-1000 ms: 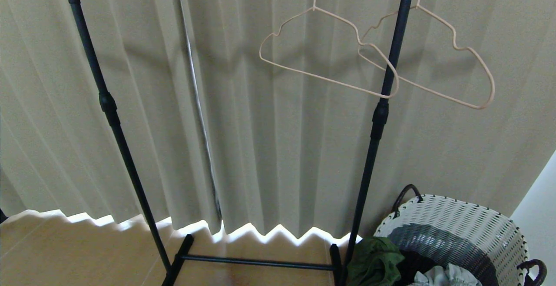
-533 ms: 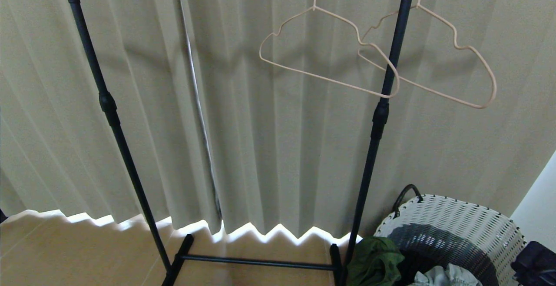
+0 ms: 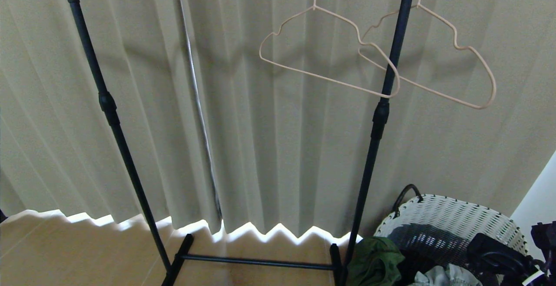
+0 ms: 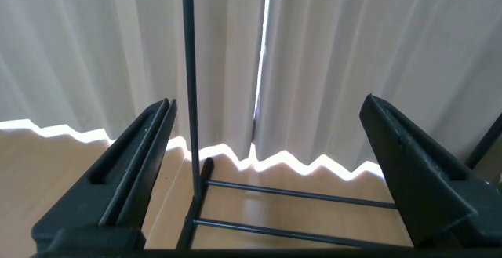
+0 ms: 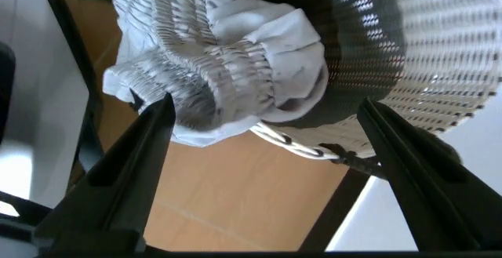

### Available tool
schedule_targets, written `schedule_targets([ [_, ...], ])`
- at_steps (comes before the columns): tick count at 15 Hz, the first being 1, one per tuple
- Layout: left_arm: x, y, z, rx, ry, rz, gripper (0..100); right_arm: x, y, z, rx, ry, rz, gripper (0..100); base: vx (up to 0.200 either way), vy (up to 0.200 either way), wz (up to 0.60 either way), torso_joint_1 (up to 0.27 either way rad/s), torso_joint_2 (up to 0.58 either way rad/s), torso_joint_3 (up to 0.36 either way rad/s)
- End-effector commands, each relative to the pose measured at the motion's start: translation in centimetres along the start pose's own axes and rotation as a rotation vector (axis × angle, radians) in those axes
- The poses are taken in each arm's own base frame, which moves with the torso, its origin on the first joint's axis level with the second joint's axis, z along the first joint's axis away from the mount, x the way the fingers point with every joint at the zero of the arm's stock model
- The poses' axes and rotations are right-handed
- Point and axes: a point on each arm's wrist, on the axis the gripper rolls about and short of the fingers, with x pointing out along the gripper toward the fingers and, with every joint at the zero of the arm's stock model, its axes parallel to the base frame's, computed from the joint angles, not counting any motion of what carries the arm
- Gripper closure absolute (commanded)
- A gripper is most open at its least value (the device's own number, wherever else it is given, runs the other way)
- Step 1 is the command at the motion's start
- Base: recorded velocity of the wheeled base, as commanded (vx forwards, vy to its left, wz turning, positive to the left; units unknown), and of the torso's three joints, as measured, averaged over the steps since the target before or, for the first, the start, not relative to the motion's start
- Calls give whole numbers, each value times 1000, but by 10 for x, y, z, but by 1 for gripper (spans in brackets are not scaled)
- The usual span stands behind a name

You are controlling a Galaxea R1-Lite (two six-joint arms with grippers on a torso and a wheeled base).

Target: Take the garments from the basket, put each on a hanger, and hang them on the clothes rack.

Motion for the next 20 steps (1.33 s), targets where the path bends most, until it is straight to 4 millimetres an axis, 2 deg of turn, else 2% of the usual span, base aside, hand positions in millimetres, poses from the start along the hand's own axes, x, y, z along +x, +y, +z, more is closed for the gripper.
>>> schedule_targets([
  [1,0,0,0,-1,1,7,0,12,-1,3,-3,46,12,0,0,0,0,0,0,0],
  [7,0,0,0,-2,1,13,0,29,-5,7,-5,74,-25,0,0,0,0,0,0,0],
  [12,0,0,0,-2,2,16,0,29,-6,8,-3,73,-45,0,0,0,0,0,0,0],
  [13,0,0,0,-4,-1,16,0,29,-6,8,-3,73,-45,100,0,0,0,0,0,0],
  [18,0,0,0,-7,-1,17,0,27,-3,4,0,78,-42,100,0,0,0,0,0,0],
  [20,0,0,0,-5,1,17,0,14,-1,-1,12,24,-71,100,0,0,0,0,0,0],
])
